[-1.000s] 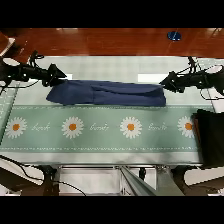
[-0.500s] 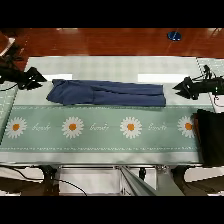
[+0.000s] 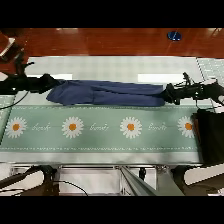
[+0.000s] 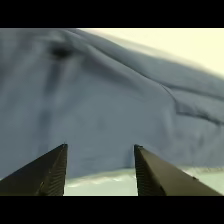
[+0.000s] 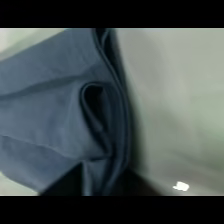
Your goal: Fold the shirts.
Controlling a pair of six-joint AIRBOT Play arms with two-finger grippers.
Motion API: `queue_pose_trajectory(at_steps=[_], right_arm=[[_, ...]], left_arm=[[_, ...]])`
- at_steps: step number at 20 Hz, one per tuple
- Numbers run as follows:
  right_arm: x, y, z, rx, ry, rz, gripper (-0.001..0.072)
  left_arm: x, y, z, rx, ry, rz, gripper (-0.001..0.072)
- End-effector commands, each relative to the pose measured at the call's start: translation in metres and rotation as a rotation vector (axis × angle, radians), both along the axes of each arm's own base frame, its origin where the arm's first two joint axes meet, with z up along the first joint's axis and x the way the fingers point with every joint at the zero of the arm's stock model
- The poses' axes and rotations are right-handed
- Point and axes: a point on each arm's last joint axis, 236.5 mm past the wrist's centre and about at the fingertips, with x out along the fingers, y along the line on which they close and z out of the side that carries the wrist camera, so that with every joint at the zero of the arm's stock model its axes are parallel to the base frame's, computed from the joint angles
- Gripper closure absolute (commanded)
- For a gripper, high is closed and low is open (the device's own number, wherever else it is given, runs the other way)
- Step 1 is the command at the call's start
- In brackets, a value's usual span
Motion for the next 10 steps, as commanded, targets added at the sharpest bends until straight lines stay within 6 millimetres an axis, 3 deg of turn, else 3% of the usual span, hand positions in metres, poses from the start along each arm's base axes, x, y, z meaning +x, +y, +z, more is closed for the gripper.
queue_pose_trajectory(at_steps=[1, 2, 3, 6, 10], right_arm=[[0.009, 0.029, 0.022, 0.061, -0.053, 0.066, 0.0689], [0.008, 0.027, 0.033, 0.067, -0.066, 0.076, 0.0689], [0.006, 0.024, 0.048, 0.069, -0.084, 0.083, 0.0690], [-0.022, 0.010, 0.092, -0.079, -0.169, 0.159, 0.0690], [-0.091, 0.009, 0.154, -0.243, -0.313, 0.182, 0.0690]], left_arm=[[-0.010, -0.049, -0.003, 0.008, -0.014, -0.124, 0.0258], [-0.012, -0.060, -0.004, 0.007, -0.011, -0.149, 0.0516], [-0.015, -0.070, -0.004, 0.008, -0.012, -0.177, 0.0684], [-0.022, -0.112, 0.001, -0.015, -0.035, -0.249, 0.0693], [-0.042, -0.196, -0.004, 0.003, -0.082, -0.431, 0.0694]])
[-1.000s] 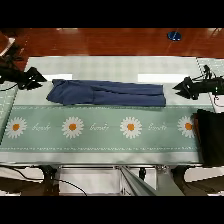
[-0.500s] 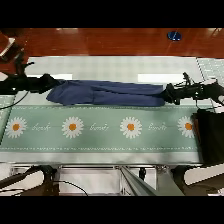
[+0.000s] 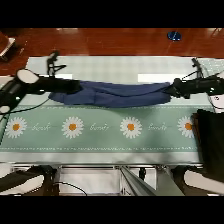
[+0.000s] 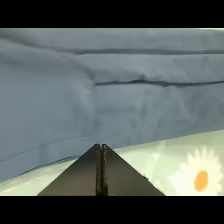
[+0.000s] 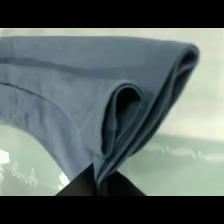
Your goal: Fold the shirts.
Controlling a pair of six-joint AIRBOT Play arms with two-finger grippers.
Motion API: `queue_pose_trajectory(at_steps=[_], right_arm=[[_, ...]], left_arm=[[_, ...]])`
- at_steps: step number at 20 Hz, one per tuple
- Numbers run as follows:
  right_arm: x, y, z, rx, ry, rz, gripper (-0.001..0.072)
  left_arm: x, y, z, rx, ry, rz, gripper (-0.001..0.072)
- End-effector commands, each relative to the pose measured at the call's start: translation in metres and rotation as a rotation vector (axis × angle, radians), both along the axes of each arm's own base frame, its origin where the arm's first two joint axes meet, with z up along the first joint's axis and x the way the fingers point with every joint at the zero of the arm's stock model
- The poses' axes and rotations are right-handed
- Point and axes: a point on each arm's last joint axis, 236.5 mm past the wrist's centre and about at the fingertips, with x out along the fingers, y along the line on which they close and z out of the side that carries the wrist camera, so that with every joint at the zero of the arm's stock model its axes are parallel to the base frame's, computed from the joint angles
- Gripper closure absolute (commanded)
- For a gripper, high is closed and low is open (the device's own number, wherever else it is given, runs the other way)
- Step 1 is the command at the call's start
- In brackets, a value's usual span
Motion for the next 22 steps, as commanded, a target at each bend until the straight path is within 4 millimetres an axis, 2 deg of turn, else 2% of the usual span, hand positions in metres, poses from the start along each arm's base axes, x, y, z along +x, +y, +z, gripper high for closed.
queue_pose_trajectory(at_steps=[1, 5, 9, 12, 14, 15, 16, 17, 19, 21, 22], right_arm=[[-0.065, 0.000, 0.044, -0.127, -0.113, 0.008, 0.0690], [-0.124, 0.018, 0.085, -0.136, -0.217, -0.021, 0.0689], [-0.149, 0.029, 0.117, -0.118, -0.304, -0.052, 0.0690], [-0.154, 0.041, 0.128, -0.069, -0.329, -0.037, 0.0690], [-0.153, 0.042, 0.130, -0.062, -0.336, -0.039, 0.0689], [-0.153, 0.042, 0.130, -0.063, -0.336, -0.041, 0.0690], [-0.152, 0.041, 0.130, -0.063, -0.337, -0.043, 0.0689], [-0.152, 0.042, 0.129, -0.060, -0.331, -0.044, 0.0689], [-0.151, 0.046, 0.129, -0.033, -0.312, -0.033, 0.0689], [-0.146, 0.056, 0.134, 0.027, -0.314, -0.007, 0.0689], [-0.141, 0.064, 0.137, 0.065, -0.321, 0.014, 0.0690]], left_arm=[[-0.016, -0.076, -0.005, 0.001, -0.038, -0.147, 0.0694], [-0.034, -0.166, -0.026, -0.029, 0.062, -0.264, 0.0694], [-0.080, -0.246, -0.059, -0.025, 0.208, -0.405, 0.0694], [-0.134, -0.290, -0.087, 0.006, 0.323, -0.504, 0.0694], [-0.171, -0.312, -0.097, 0.017, 0.354, -0.577, 0.0694], [-0.182, -0.318, -0.098, 0.022, 0.355, -0.604, 0.0694], [-0.184, -0.322, -0.094, 0.017, 0.347, -0.613, 0.0694], [-0.177, -0.322, -0.086, 0.006, 0.333, -0.606, 0.0694], [-0.139, -0.309, -0.064, -0.034, 0.320, -0.512, 0.0693], [-0.085, -0.272, -0.035, -0.062, 0.283, -0.416, 0.0693], [-0.057, -0.242, -0.020, -0.060, 0.271, -0.366, 0.0693]])
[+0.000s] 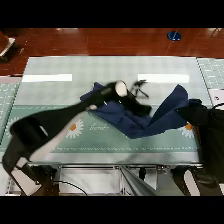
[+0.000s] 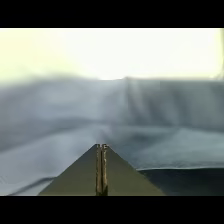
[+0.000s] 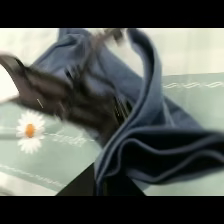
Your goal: Fold the shirts.
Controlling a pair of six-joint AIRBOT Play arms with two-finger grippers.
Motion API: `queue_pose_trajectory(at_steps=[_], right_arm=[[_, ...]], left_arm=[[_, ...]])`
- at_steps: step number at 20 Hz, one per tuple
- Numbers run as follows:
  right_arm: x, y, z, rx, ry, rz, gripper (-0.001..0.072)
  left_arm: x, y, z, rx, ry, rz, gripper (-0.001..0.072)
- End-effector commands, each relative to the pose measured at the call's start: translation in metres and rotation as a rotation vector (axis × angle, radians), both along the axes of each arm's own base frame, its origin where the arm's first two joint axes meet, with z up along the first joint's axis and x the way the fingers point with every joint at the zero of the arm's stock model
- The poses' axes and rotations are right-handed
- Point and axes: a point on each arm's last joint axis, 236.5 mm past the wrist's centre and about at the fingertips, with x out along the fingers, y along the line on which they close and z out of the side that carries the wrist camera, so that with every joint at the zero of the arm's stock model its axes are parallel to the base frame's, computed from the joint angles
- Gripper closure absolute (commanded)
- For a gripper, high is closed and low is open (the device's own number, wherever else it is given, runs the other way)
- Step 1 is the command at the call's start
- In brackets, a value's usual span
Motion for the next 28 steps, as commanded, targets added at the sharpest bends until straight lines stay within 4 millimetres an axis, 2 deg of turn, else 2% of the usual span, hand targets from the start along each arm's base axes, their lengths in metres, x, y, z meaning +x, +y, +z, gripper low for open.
queue_pose_trajectory(at_steps=[1, 2, 4, 6, 8, 10, 11, 13, 15, 17, 19, 22, 23, 24, 25, 27, 28], right_arm=[[0.010, 0.023, 0.009, 0.096, -0.013, 0.072, 0.0689], [0.016, 0.033, 0.008, 0.114, -0.011, 0.096, 0.0689], [0.032, 0.054, 0.006, 0.126, -0.010, 0.144, 0.0690], [0.056, 0.084, 0.007, 0.124, -0.023, 0.211, 0.0689], [0.082, 0.121, 0.004, 0.117, -0.019, 0.290, 0.0689], [0.110, 0.161, -0.009, 0.105, 0.005, 0.363, 0.0689], [0.123, 0.180, -0.019, 0.102, 0.025, 0.392, 0.0689], [0.148, 0.218, -0.044, 0.094, 0.067, 0.446, 0.0689], [0.166, 0.247, -0.069, 0.089, 0.098, 0.481, 0.0689], [0.183, 0.270, -0.095, 0.093, 0.141, 0.488, 0.0689], [0.196, 0.286, -0.117, 0.103, 0.179, 0.478, 0.0689], [0.205, 0.312, -0.133, 0.134, 0.212, 0.465, 0.0678], [0.205, 0.322, -0.132, 0.155, 0.211, 0.472, 0.0550], [0.200, 0.331, -0.129, 0.176, 0.217, 0.494, 0.0361], [0.190, 0.338, -0.126, 0.173, 0.200, 0.549, 0.0299], [0.174, 0.333, -0.125, 0.155, 0.225, 0.619, 0.0299], [0.171, 0.323, -0.121, 0.153, 0.249, 0.637, 0.0299]], left_arm=[[0.071, 0.078, 0.042, 0.014, -0.029, 0.137, 0.0693], [0.093, 0.118, 0.057, 0.036, -0.050, 0.199, 0.0693], [0.123, 0.203, 0.086, 0.083, -0.116, 0.335, 0.0693], [0.127, 0.286, 0.110, 0.119, -0.171, 0.489, 0.0693], [0.109, 0.354, 0.128, 0.137, -0.234, 0.623, 0.0693], [0.077, 0.397, 0.136, 0.142, -0.287, 0.740, 0.0693], [0.058, 0.410, 0.136, 0.141, -0.307, 0.791, 0.0693], [0.023, 0.417, 0.131, 0.138, -0.336, 0.833, 0.0692], [-0.006, 0.409, 0.121, 0.105, -0.350, 0.843, 0.0693], [-0.025, 0.398, 0.107, 0.064, -0.324, 0.848, 0.0693], [-0.037, 0.391, 0.088, 0.047, -0.273, 0.849, 0.0693], [-0.042, 0.392, 0.063, 0.061, -0.223, 0.867, 0.0692], [-0.040, 0.394, 0.057, 0.063, -0.223, 0.881, 0.0693], [-0.039, 0.396, 0.053, 0.066, -0.221, 0.891, 0.0693], [-0.039, 0.396, 0.050, 0.069, -0.215, 0.895, 0.0693], [-0.039, 0.396, 0.048, 0.071, -0.206, 0.895, 0.0693], [-0.039, 0.396, 0.048, 0.071, -0.207, 0.895, 0.0693]])
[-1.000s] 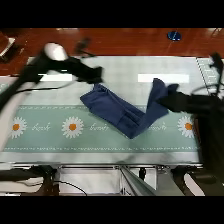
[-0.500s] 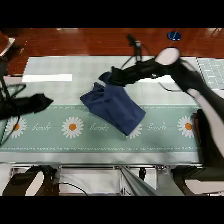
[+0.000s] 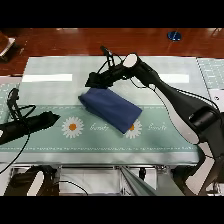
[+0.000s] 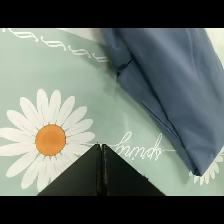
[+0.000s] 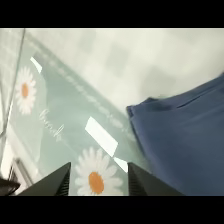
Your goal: Fold the shirts.
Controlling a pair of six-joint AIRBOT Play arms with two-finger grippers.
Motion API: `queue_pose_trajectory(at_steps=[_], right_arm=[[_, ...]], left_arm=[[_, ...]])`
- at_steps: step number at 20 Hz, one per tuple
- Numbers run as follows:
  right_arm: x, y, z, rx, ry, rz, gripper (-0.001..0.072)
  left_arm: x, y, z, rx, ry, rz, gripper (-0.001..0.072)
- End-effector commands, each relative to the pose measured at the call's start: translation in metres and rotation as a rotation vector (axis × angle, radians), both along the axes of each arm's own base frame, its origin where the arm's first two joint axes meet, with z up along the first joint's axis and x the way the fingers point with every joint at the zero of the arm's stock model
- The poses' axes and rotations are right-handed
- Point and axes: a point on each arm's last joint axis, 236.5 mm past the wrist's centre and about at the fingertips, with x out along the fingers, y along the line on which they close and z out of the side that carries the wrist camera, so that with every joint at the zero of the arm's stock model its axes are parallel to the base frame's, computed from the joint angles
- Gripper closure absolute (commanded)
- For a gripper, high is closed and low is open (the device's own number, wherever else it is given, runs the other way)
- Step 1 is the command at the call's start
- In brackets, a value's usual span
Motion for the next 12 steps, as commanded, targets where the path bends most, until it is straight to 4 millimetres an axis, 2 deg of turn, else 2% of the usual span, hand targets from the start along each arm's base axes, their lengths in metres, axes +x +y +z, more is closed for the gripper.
queue_pose_trajectory(at_steps=[1, 2, 4, 6, 8, 10, 11, 12], right_arm=[[-0.017, -0.020, 0.007, -0.011, 0.056, 0.100, 0.0300], [-0.017, -0.041, 0.017, -0.024, 0.068, 0.118, 0.0300], [-0.013, -0.099, 0.041, -0.118, 0.031, 0.115, 0.0301], [-0.004, -0.172, 0.061, -0.326, -0.085, 0.024, 0.0301], [-0.008, -0.249, 0.075, -0.530, -0.181, -0.143, 0.0302], [-0.030, -0.306, 0.071, -0.602, -0.233, -0.363, 0.0307], [-0.046, -0.327, 0.059, -0.594, -0.229, -0.495, 0.0307], [-0.068, -0.338, 0.040, -0.542, -0.195, -0.636, 0.0307]], left_arm=[[0.000, 0.001, -0.006, -0.004, 0.006, 0.013, 0.0693], [0.000, 0.001, -0.006, -0.004, 0.006, 0.013, 0.0693], [0.000, 0.001, -0.006, -0.004, 0.006, 0.013, 0.0693], [0.000, 0.001, -0.006, -0.004, 0.007, 0.012, 0.0693], [0.000, 0.001, -0.006, -0.004, 0.007, 0.012, 0.0692], [0.000, 0.001, -0.006, -0.003, 0.007, 0.012, 0.0692], [0.000, 0.001, -0.006, -0.003, 0.007, 0.012, 0.0692], [0.000, 0.001, -0.006, -0.003, 0.007, 0.012, 0.0692]])
